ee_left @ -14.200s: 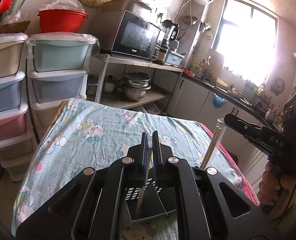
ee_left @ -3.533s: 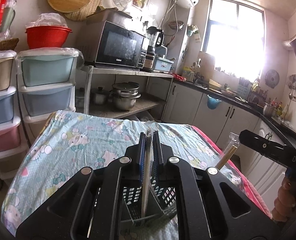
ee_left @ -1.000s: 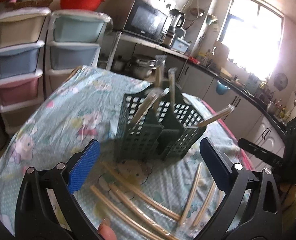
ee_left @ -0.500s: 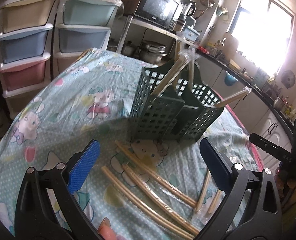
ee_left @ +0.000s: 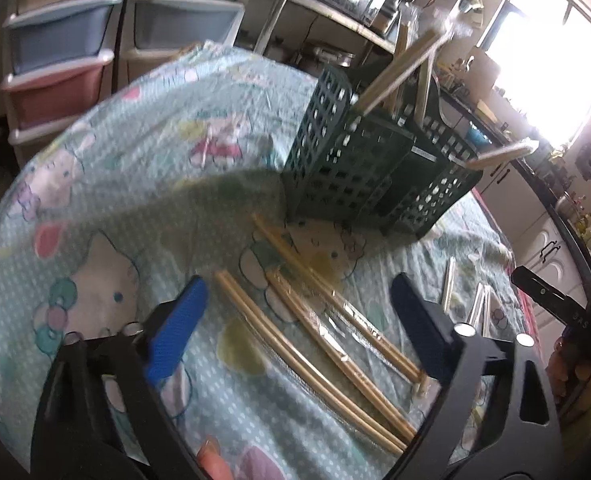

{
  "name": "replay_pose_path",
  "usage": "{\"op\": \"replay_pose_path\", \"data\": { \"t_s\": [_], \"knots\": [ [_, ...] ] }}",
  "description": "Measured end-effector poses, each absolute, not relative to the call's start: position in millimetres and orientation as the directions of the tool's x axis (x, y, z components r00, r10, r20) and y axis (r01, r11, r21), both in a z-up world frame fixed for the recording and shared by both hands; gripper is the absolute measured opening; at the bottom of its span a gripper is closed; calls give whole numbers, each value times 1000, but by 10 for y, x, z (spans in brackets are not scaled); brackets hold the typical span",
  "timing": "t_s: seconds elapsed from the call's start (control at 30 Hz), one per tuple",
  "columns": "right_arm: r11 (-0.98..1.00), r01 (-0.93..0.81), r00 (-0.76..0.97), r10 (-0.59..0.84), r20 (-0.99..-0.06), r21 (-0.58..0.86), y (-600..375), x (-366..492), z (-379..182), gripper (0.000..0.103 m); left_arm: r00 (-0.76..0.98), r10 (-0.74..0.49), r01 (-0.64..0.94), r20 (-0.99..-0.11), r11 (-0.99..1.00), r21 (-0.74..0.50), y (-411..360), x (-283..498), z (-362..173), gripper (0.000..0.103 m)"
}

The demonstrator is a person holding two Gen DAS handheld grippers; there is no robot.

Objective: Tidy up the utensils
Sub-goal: 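Move both tools down toward the wrapped chopsticks lying on the cloth, then close the left tool on a wrapped chopstick while the right tool grasps another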

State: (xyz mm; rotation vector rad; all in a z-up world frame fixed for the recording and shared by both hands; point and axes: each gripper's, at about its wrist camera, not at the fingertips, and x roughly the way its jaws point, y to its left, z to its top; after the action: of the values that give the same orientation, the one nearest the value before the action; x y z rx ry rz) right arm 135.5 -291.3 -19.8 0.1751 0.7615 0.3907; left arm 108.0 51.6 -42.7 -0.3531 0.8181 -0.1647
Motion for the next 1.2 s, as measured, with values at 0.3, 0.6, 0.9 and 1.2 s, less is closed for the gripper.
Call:
{"op": "replay_pose_path", "data": {
  "t_s": [0.3, 0.6, 0.9, 1.2],
  "knots": [
    [931, -197, 639, 359, -680, 307, -3159, 1345, -386, 46, 609, -292, -38, -737, 918, -395, 517, 1132, -654, 65],
    [941, -153, 626, 329, -707, 302, -3227, 1420, -468, 46, 606, -302, -57, -736, 906, -419, 571, 1233, -687, 60],
    [948, -48, 594, 279, -755, 313, -3384, 1568, -651, 46, 613, -292, -60, -734, 909, -412, 599, 1289, -705, 54],
    [961, -20, 574, 237, -784, 276, -3362, 1688, -760, 40, 628, -267, -79, -731, 913, -400, 646, 1376, -723, 41]
  ]
}}
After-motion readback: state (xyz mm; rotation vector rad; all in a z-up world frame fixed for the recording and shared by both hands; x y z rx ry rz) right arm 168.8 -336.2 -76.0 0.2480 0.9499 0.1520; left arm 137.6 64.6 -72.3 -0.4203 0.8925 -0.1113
